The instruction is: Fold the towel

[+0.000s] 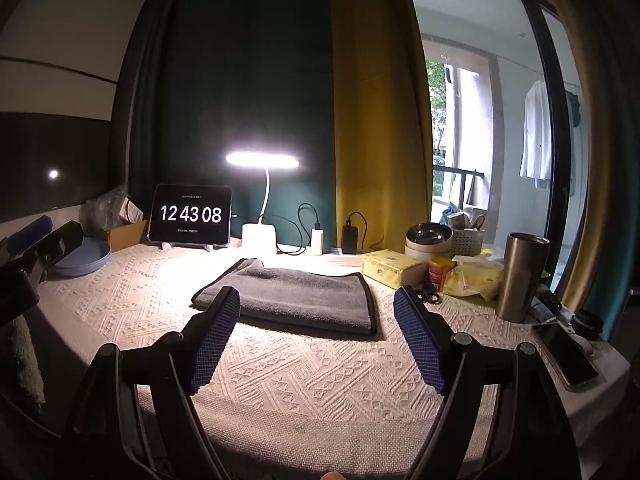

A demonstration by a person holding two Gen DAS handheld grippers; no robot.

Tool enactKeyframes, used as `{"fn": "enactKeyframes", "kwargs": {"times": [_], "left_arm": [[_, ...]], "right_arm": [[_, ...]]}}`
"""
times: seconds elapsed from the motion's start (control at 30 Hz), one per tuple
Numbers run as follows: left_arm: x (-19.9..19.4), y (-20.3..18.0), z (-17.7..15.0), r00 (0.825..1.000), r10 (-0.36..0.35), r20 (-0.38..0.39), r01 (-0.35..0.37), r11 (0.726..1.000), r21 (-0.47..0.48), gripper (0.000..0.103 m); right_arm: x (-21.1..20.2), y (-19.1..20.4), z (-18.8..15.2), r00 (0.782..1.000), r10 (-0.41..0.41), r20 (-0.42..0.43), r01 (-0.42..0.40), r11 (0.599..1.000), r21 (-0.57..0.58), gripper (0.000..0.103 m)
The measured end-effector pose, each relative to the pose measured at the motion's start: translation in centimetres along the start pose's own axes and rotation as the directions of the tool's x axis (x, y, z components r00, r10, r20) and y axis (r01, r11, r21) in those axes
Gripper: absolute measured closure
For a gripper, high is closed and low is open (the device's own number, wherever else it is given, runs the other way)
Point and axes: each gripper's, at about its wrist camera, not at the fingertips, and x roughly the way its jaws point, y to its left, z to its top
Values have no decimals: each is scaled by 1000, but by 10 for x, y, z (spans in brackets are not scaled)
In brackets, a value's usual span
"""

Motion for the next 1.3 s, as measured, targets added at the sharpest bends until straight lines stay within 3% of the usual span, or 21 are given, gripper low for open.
{"fn": "enactKeyframes", "kwargs": {"times": [1.3], "left_arm": [[6,-3,-3,999,-16,-30,16,1000,-7,8]], "right_arm": [[4,1,-4,1000,-7,-6,7,1000,-7,21]]}}
